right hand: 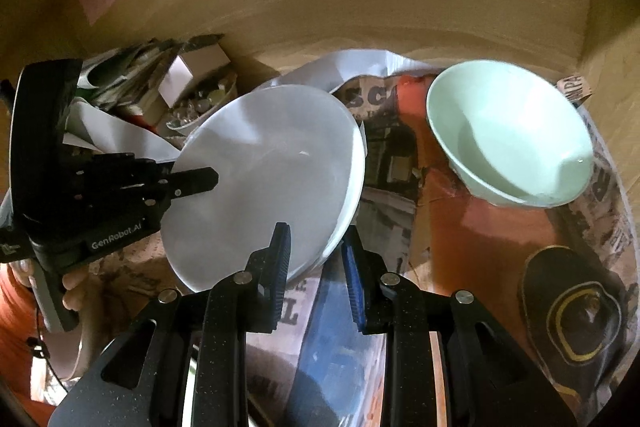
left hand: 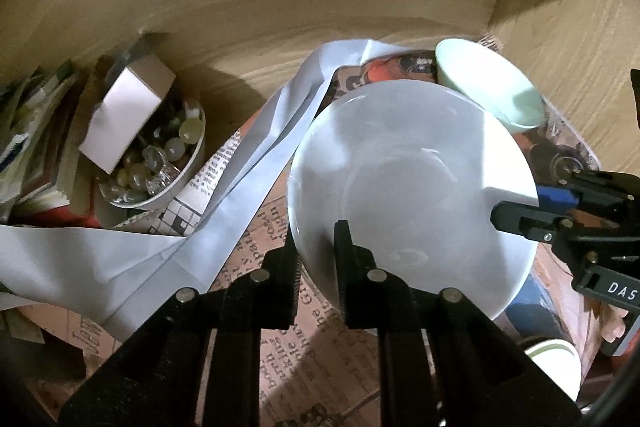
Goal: Organize plates and bowls
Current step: 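Grasp the small white bowl rim with the right tool, then lift the white bowl and carry it over the plate stack with the right tool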
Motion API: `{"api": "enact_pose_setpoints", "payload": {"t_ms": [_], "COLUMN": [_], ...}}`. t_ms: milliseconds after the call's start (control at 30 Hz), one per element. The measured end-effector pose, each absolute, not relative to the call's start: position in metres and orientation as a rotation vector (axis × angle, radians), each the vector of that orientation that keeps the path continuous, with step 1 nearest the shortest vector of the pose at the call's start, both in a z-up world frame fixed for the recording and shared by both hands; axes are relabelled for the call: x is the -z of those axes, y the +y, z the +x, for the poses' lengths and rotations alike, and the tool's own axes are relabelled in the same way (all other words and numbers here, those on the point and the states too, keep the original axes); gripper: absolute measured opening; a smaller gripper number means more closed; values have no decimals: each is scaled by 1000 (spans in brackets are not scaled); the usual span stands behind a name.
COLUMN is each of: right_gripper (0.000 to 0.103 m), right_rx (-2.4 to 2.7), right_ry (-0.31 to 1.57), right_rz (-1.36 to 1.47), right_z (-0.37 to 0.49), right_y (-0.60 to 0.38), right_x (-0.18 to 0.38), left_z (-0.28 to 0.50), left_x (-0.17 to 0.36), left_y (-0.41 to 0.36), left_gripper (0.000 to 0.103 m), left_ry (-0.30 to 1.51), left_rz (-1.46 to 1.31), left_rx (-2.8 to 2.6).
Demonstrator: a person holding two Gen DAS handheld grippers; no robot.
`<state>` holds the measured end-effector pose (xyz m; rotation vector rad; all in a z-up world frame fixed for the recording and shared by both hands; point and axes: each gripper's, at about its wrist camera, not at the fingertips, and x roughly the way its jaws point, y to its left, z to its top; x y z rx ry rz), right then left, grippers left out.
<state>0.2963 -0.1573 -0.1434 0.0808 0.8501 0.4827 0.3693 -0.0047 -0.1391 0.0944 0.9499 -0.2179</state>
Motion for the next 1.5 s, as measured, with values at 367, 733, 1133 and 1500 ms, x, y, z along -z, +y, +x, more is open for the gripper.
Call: {"api": "enact_pose_setpoints", "payload": {"t_ms": [367,733,1133,1500], "right_gripper": [24,24,24,24], "right_rx": [-491,-527,-570,-611], "right_ry": [778,730,695,675], "right_rz": [79,48,8,-20], "right_z": [265,232,194,162], "right_y": [-154,-131,-107,-81], "right_x": [118,105,99,100], "left_z": [326,275,226,181], "left_x": [103,78,76,76], "left_y": [1,20,41,60], "left_gripper": [15,15,15,15], "left_ry": [838,752,712,666], "left_rz": [88,70,36,14], "left_rx": [202,169,136,98]}}
